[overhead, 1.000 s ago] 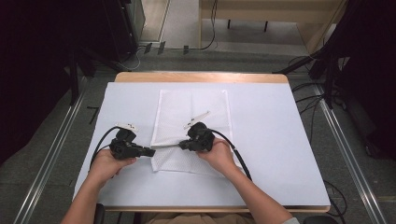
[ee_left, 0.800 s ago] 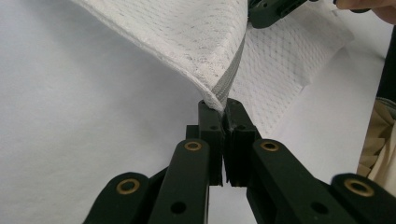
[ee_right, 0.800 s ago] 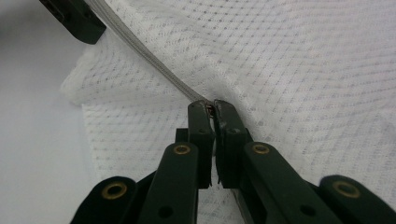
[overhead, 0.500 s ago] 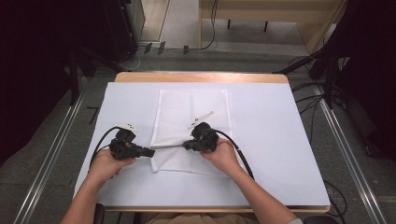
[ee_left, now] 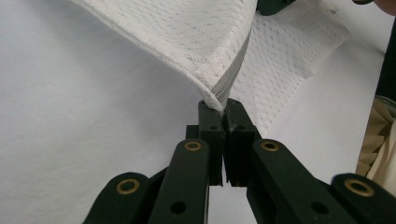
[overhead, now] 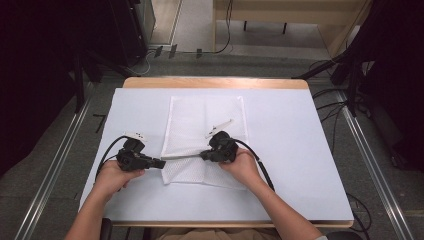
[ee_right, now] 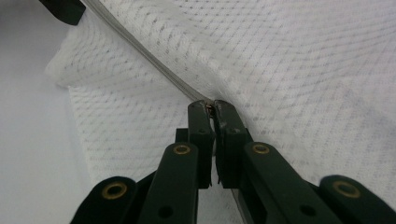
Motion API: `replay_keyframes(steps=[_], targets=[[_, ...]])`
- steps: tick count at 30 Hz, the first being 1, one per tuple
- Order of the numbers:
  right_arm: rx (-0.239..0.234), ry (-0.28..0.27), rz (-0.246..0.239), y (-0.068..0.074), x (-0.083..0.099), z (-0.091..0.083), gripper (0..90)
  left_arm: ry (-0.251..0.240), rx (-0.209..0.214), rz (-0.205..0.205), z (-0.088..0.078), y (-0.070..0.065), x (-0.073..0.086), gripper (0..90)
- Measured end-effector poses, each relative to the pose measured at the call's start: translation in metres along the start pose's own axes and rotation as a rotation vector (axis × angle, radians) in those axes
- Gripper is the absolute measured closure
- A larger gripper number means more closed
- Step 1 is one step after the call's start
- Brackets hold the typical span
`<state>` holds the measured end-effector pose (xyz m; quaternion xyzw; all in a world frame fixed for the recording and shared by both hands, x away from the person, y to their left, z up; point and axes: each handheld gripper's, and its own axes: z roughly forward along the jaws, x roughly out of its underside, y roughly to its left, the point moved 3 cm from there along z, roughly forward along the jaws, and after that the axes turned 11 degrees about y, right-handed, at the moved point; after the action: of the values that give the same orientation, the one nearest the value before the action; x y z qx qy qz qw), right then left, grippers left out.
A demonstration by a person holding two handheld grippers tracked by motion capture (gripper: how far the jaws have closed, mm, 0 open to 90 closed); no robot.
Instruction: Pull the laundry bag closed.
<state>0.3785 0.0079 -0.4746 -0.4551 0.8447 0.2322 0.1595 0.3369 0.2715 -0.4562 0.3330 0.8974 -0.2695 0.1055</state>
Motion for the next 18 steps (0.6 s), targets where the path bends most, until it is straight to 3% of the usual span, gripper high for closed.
replay_keyframes(steps=[11, 18], targets=[[0.005, 0.007, 0.008, -0.003, 0.005, -0.002, 88.3, 0.003, 0.006, 0.002, 0.000, 0.001, 0.001, 88.2], [0.013, 0.009, 0.041, -0.012, 0.013, -0.007, 88.3, 0.000, 0.004, -0.005, -0.002, 0.002, 0.003, 88.2]])
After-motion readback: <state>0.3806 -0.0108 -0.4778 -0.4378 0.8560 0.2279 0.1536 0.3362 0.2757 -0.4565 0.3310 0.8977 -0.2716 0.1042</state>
